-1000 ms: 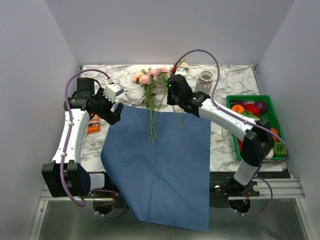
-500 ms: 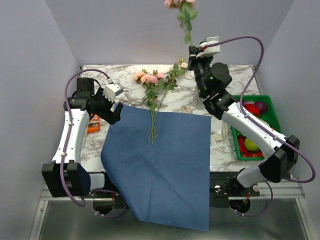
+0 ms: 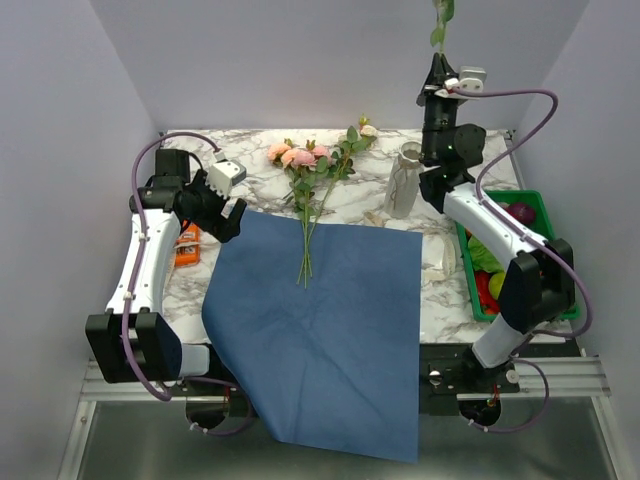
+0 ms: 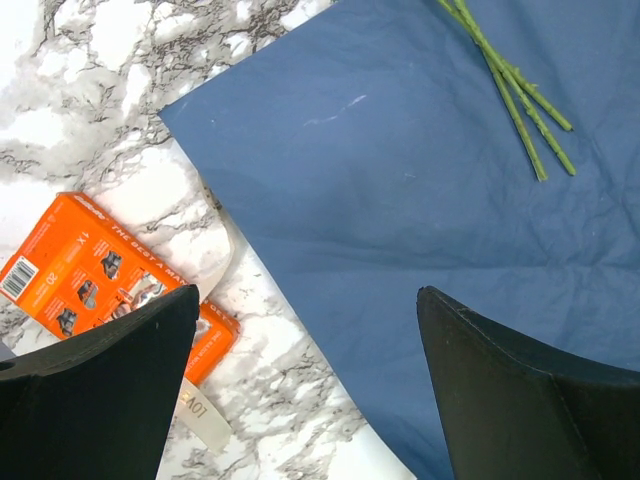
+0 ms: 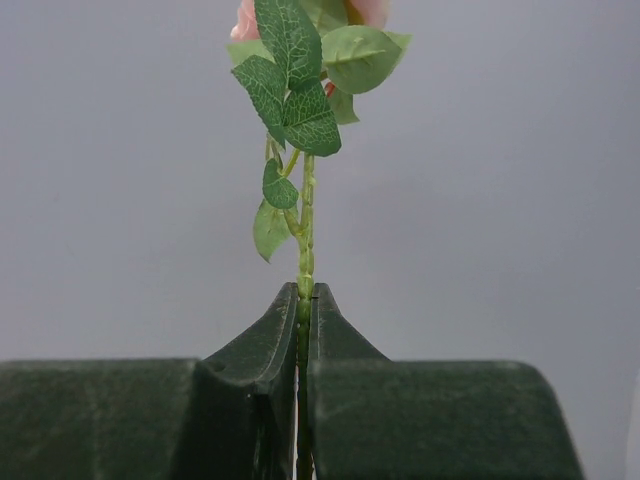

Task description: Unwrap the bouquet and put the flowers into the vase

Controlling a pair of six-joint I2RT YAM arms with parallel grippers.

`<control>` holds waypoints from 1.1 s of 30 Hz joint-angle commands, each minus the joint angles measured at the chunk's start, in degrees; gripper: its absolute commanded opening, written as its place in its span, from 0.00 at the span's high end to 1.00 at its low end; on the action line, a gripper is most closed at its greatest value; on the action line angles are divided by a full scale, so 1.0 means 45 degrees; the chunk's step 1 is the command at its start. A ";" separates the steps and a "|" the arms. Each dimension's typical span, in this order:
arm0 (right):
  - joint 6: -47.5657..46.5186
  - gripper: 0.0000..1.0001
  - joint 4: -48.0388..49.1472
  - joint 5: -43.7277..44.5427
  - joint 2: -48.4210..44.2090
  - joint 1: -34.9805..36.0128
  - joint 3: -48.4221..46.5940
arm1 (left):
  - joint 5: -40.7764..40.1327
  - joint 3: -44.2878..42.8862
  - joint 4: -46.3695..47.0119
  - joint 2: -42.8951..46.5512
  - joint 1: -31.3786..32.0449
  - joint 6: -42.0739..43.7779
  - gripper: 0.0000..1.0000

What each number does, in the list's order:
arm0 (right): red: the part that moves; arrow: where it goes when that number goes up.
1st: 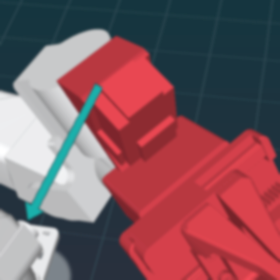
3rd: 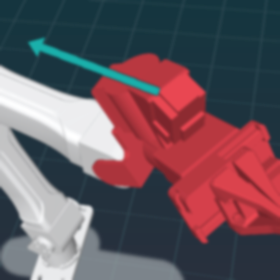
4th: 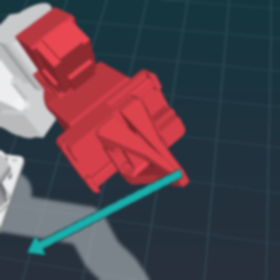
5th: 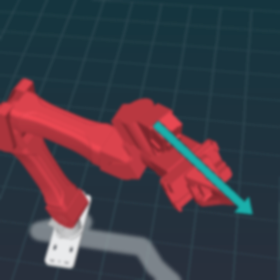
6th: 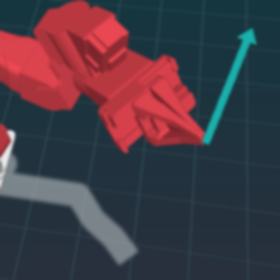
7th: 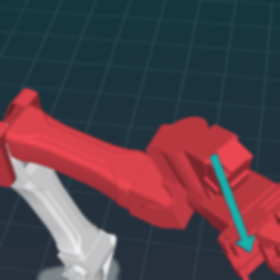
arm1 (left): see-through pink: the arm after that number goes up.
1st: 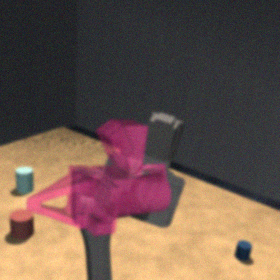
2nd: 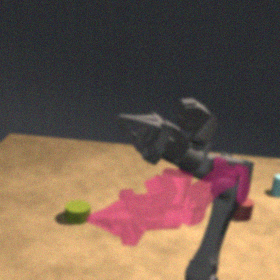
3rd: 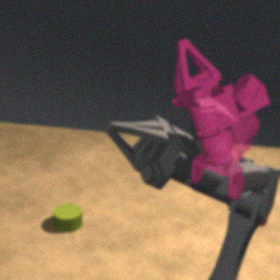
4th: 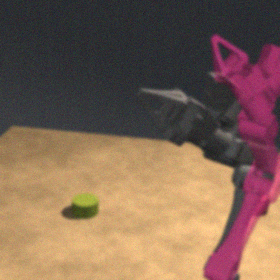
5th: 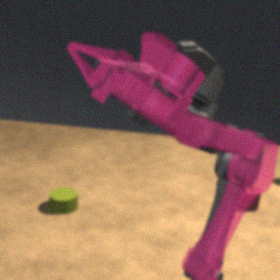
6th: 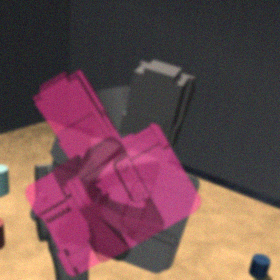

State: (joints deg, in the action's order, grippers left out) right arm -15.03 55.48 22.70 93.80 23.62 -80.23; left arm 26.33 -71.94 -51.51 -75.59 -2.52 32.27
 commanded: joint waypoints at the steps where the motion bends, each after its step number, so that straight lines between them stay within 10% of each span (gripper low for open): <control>1: 0.0271 0.99 0.1987 -0.1309 0.0446 -0.0209 0.0462 | -0.0129 -0.0731 0.0099 -0.0525 -0.0064 -0.0257 0.01; 8: 0.3848 0.99 -0.2655 -0.6504 -0.2813 0.1213 0.2629 | 0.1585 -0.1764 0.0371 -0.0857 -0.0064 -0.1562 0.01; 13: 0.3551 0.99 -0.4278 -0.5788 -0.4533 0.3791 0.5443 | 0.2099 -0.2450 0.0567 -0.1190 -0.0005 -0.2113 0.01; 33: 0.7031 0.99 -1.2249 -0.3481 -0.2116 0.5044 0.6520 | 0.1376 -0.0614 0.0704 0.0666 -0.0005 -0.1273 0.01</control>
State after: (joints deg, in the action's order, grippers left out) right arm 14.70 5.43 6.17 81.73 44.95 -51.03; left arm 33.01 -75.29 -48.51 -74.00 -2.50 25.50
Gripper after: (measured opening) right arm 0.122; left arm 0.988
